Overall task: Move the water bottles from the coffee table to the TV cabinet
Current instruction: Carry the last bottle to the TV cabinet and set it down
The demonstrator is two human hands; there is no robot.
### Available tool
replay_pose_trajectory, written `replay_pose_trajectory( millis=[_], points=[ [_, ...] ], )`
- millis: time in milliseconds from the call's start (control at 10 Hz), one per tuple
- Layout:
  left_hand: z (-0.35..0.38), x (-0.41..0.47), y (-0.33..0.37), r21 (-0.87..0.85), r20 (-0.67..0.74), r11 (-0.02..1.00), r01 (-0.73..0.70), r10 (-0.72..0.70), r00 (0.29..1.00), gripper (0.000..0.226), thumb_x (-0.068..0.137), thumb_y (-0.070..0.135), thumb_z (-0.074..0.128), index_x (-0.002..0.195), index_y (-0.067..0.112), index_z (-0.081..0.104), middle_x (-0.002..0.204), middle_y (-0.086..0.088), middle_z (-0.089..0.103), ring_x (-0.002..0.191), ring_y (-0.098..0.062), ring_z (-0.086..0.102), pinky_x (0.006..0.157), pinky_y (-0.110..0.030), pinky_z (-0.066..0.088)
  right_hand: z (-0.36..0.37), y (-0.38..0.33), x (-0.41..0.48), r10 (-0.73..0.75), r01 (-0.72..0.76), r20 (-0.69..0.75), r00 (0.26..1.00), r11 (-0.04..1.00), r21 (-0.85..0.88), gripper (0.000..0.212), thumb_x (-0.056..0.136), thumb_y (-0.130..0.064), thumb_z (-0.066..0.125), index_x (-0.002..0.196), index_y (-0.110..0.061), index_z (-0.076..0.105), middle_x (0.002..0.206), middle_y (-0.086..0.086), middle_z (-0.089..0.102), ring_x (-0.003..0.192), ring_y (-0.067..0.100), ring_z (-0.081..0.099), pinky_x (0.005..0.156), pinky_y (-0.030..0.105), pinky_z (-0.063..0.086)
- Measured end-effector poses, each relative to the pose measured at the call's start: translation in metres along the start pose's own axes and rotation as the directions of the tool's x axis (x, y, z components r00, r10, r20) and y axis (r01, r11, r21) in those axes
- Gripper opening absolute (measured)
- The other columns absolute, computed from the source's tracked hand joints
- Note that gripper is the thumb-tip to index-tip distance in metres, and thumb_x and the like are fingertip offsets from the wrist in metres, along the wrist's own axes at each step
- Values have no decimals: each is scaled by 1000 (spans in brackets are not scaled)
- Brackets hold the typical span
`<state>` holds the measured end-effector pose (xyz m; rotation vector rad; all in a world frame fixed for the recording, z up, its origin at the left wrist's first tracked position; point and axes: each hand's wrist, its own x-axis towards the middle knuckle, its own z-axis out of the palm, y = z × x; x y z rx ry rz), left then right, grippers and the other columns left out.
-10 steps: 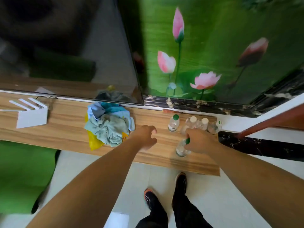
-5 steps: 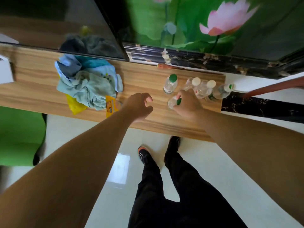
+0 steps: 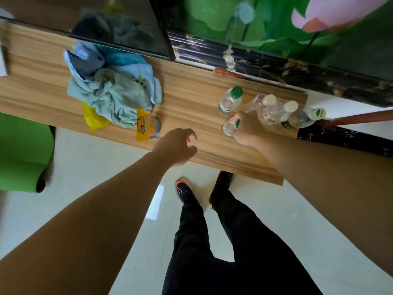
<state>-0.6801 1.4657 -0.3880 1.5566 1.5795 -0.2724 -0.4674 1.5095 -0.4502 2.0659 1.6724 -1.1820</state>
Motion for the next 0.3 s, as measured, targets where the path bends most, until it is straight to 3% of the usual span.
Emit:
replay_pose_trajectory(
  millis=[200,300],
  points=[
    [-13,-6,7,-19,-31,998,-55,55,998,28,85,28,56,112,25,60,106,1,58,98,-17,57,87,-38,50,-4,-4,-15,-4,5,-13,1000,1000,18,46,85,-24,56,130,-22,42,134,11,34,102,31,54,72,35,45],
    [-22,-11,10,-12,-50,997,-74,73,996,28,85,28,55,113,25,60,109,1,59,98,-16,57,87,-36,50,-15,-9,-25,8,-5,-53,999,998,57,55,82,-28,58,134,-25,39,140,9,33,113,33,52,83,41,50]
  ],
)
